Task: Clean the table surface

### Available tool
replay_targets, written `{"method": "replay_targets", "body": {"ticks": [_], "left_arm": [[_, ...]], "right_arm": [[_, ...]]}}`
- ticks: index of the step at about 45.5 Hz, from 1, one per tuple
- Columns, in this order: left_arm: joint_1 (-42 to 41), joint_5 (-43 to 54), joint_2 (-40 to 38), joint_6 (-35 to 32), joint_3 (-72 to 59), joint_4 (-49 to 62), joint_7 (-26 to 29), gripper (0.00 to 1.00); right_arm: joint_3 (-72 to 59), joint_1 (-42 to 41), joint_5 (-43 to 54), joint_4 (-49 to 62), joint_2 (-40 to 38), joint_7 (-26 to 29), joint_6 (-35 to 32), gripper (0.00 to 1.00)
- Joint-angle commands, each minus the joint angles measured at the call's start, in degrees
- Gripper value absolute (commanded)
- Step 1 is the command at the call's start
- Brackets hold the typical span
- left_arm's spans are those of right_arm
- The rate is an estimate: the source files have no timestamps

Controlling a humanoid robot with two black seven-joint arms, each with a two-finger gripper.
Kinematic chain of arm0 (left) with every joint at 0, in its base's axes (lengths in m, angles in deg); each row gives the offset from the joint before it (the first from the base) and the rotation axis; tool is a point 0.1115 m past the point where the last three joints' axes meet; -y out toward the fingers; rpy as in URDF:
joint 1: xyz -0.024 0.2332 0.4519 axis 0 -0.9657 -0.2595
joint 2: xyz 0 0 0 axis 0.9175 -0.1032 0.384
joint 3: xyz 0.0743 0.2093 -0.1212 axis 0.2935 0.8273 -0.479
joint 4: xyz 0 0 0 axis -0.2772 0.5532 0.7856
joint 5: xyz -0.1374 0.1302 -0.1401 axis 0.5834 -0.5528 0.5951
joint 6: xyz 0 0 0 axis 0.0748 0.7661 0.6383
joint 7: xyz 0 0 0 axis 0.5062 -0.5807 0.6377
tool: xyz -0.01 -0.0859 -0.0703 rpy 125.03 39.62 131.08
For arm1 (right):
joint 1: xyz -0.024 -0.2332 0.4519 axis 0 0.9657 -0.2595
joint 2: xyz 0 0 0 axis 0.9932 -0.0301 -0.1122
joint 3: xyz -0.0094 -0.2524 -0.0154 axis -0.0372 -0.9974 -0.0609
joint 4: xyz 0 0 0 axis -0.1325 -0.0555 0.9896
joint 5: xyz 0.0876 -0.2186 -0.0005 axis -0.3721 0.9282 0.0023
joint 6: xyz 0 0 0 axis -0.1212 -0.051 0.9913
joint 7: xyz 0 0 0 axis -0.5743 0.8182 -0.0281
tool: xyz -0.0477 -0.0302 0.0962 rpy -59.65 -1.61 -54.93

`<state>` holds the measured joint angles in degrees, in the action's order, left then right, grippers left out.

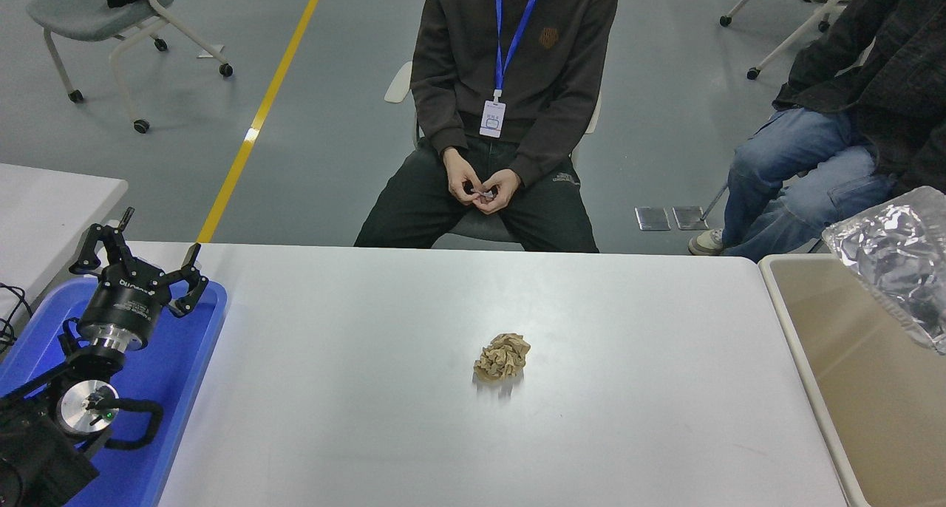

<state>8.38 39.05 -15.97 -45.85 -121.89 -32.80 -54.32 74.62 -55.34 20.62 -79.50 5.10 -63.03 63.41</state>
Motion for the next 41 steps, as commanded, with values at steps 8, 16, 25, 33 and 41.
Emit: {"method": "replay_targets", "body": {"ticks": [8, 16, 25, 33, 41], "left_arm": [[0.00, -0.01, 0.00, 0.00, 0.01, -0.05, -0.06, 1.00], [0.00, -0.01, 0.00, 0.00, -0.08, 0.04, -0.06, 1.00], [0.00, -0.01, 0.00, 0.00, 0.01, -0.05, 0.02, 1.00], [0.00, -0.01, 0.00, 0.00, 0.01, -0.05, 0.02, 1.00], [0.00, -0.01, 0.00, 0.00, -0.08, 0.04, 0.02, 1.00]], "right_arm": [[0.65, 6.56, -3.04, 17.32, 15.26, -0.67, 0.86, 0.00], [0.48, 8.50, -2.95, 27.43, 21.42, -1.72, 0.42, 0.00], [-1.10, 9.64, -2.17, 38.23, 26.16, -1.90, -0.19, 0.00], [-6.28, 11.40, -1.81, 50.54, 33.37, -3.48, -0.11, 0.00], [-9.45, 11.58, -2.16, 54.07, 35.84, -3.83, 0.42, 0.00]]}}
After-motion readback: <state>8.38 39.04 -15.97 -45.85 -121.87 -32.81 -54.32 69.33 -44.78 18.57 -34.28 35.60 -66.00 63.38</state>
